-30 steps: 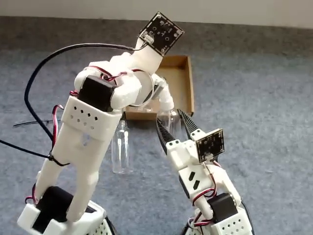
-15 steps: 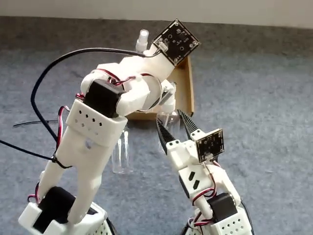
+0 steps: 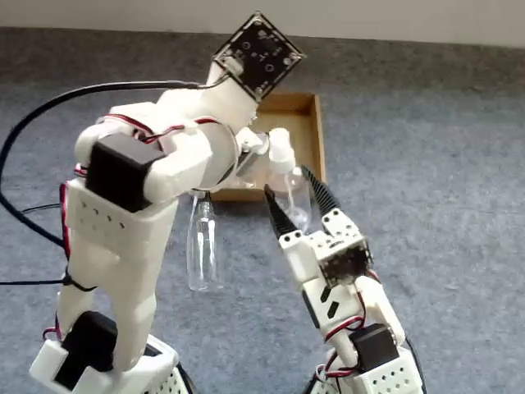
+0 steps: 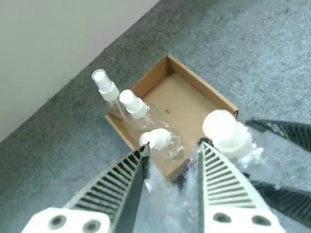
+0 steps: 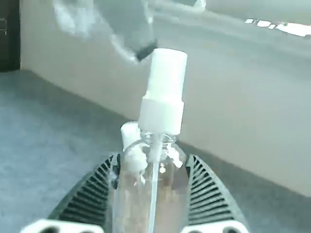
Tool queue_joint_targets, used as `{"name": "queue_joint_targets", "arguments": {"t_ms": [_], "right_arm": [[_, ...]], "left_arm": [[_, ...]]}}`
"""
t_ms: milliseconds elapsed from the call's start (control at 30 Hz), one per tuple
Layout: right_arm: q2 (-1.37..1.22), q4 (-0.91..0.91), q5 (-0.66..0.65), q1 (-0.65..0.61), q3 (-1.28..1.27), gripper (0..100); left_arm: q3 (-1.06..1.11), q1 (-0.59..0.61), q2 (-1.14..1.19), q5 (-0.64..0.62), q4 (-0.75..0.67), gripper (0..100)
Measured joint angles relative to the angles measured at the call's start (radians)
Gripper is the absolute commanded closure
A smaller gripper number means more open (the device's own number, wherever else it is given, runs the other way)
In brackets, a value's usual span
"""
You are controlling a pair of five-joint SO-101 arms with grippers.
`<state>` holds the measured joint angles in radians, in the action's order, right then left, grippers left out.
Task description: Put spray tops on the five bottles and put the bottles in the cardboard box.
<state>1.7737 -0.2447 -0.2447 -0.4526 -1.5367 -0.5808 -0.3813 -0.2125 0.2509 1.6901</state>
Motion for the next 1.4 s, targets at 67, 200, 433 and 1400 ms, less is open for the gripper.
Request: {"name": "queue_joint_targets", "arguments": {"t_ms": [67, 200, 433, 1400], "right_arm": [[-0.006, 0.066, -0.003, 0.031, 0.0, 99.5], [-0.048, 0.164, -0.003, 0.078, 0.0, 99.5], [-0.477, 0.433, -0.008, 0.1, 0.13, 99.5], [-2.206, 1.125, 0.187, 0.206, 1.022, 99.5]], "left_arm": [[0.002, 0.014, -0.029, 0.0, 0.012, 84], [0.094, 0.028, -0.167, 0.0, 0.014, 84], [0.611, 0.229, -0.457, 0.0, -0.153, 84], [1.872, 0.621, -0.832, -0.149, -1.174, 84]]}}
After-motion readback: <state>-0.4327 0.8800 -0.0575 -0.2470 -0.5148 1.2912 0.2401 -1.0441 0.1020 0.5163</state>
